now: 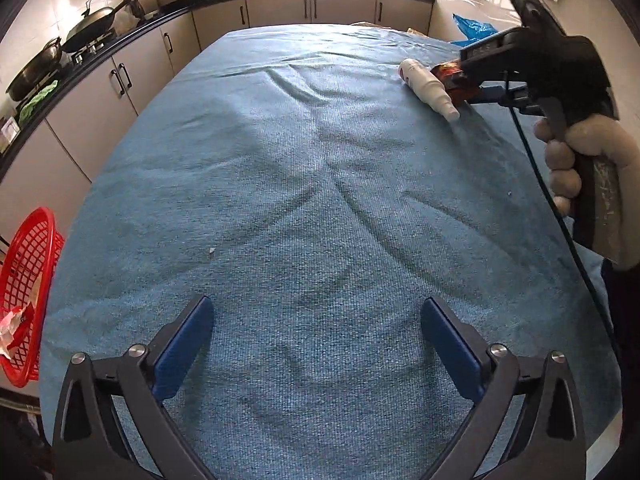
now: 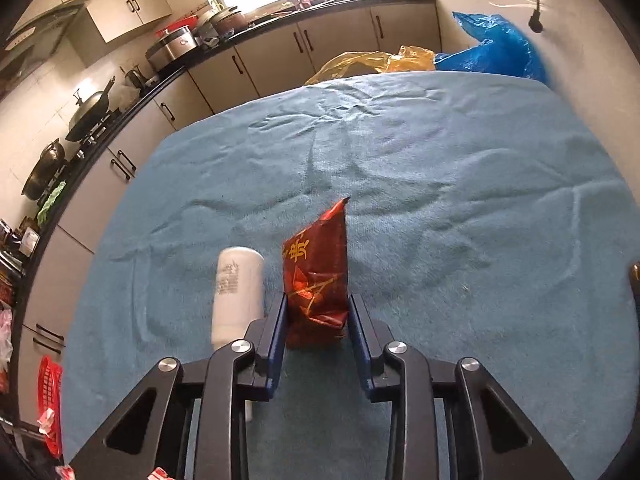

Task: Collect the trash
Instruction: 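Move both open tools toward the white spray bottle and red snack bag, then grasp the red snack bag with the right tool while the left tool grasps the white spray bottle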

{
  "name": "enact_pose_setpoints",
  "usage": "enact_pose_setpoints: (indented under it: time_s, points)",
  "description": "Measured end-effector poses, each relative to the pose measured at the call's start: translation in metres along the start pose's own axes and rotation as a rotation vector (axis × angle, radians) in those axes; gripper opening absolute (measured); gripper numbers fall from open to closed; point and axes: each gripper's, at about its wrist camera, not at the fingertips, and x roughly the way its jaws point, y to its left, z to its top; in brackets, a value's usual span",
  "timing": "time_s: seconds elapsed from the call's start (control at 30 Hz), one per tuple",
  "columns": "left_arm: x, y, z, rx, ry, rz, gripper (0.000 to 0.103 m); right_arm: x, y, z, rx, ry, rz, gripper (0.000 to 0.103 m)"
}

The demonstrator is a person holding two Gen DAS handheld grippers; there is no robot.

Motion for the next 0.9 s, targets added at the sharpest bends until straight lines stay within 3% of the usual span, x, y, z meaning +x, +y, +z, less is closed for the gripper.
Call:
enact_pose_setpoints:
  time_s: [0.13, 0.23, 0.4, 0.47, 0.53, 0.77, 0.9]
  points:
    - [-0.001, 0.002, 0.001, -0.021, 0.008, -0.011, 0.103, -0.02, -0.014, -0.019, 0.03, 0.008, -0.007, 0.03]
    - [-0.004, 0.008, 0.009, -0.074, 0.015, -0.075, 0.101, -0.04, -0.025, -0.039, 0.023, -0.013, -0.036, 0.03]
    - [-0.005, -0.007, 0.041, -0.076, -0.024, -0.109, 0.09, -0.054, -0.043, -0.057, 0.02, -0.05, -0.073, 0.03]
    - [0.001, -0.018, 0.062, -0.064, -0.028, -0.119, 0.076, -0.055, -0.051, -0.058, 0.042, -0.054, -0.053, 0.03]
    - [0.009, -0.027, 0.08, -0.065, -0.019, -0.134, 0.071, -0.056, -0.058, -0.058, 0.065, -0.053, -0.031, 0.03]
    - [0.052, -0.06, 0.145, -0.071, 0.011, -0.207, 0.071, -0.059, -0.064, -0.06, 0.08, -0.062, -0.025, 0.03]
    - [0.08, -0.073, 0.174, -0.06, 0.041, -0.19, 0.07, -0.058, -0.067, -0.059, 0.086, -0.059, -0.017, 0.03]
